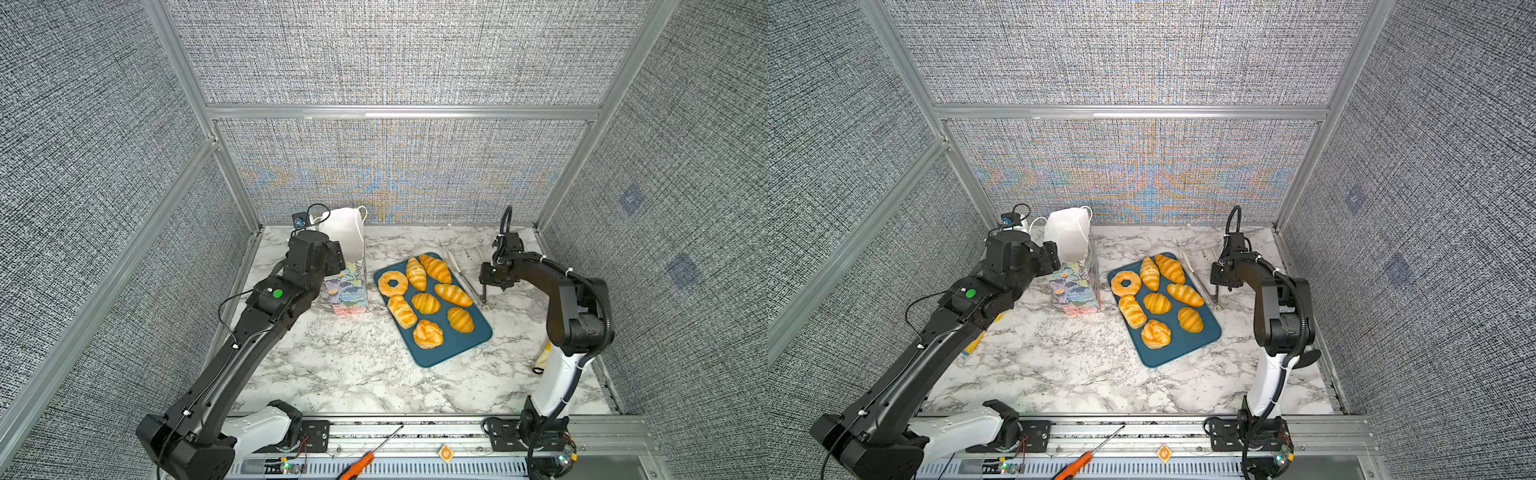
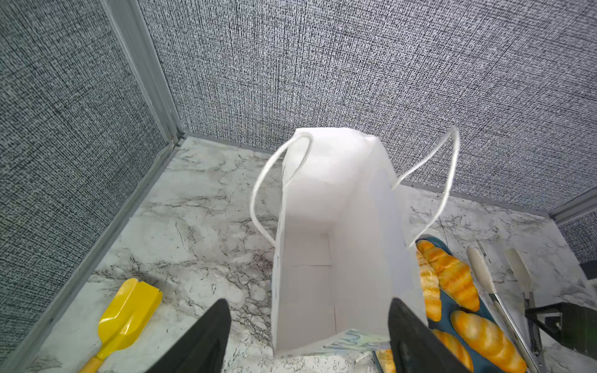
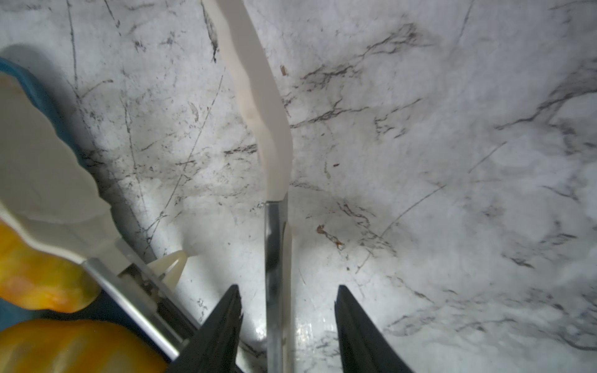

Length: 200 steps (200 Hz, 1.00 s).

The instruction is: Place the fake bread into the paper bag

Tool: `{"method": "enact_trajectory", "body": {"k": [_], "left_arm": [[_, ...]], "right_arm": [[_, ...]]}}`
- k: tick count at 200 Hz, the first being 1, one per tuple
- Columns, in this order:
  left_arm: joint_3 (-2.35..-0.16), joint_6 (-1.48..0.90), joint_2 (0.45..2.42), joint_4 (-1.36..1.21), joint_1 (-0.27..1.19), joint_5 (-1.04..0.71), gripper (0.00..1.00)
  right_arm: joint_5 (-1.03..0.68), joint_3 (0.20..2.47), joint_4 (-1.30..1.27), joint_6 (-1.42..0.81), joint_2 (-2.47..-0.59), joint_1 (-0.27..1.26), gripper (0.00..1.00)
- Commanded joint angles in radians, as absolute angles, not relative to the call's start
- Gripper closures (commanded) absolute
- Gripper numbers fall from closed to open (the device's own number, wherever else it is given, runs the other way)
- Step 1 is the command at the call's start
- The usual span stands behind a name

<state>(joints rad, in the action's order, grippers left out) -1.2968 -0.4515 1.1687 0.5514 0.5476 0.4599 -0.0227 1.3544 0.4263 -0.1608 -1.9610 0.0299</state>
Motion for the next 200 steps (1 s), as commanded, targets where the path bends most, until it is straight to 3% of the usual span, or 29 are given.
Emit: {"method": "enact_trajectory", "body": {"k": [1, 13, 43, 75, 123, 163, 200], "left_arm": [[-1.337, -0.387, 1.194, 0.49, 0.618, 0.615, 0.21], [-1.373, -0.338, 1.227, 0.485, 0.66, 0.651, 0.2], [-1.452, -0.23, 1.316, 0.454, 0.748, 0.702, 0.16], [-1.515, -0.131, 1.413, 0.404, 0.821, 0.706, 0.09], [-1.569, -0.062, 1.533, 0.319, 0.856, 0.585, 0.01], [-1.609, -0.019, 1.618, 0.214, 0.853, 0.389, 0.01], [-1.766, -0.126, 1.774, 0.234, 0.783, -0.01, 0.01]], "right_arm": [[-0.007, 1.37, 0.471, -0.164, -1.98, 0.035, 0.54], [-0.011, 1.374, 0.475, -0.163, -1.985, 0.035, 0.58], [-0.012, 1.382, 0.491, -0.161, -1.98, 0.035, 0.83], [-0.038, 1.366, 0.481, -0.165, -1.917, 0.015, 1.0], [-0.166, 1.341, 0.484, -0.175, -1.79, -0.057, 1.0], [-0.3, 1.35, 0.538, -0.14, -1.729, -0.081, 1.0], [-0.475, 1.364, 0.567, -0.135, -1.72, -0.09, 1.0]]}}
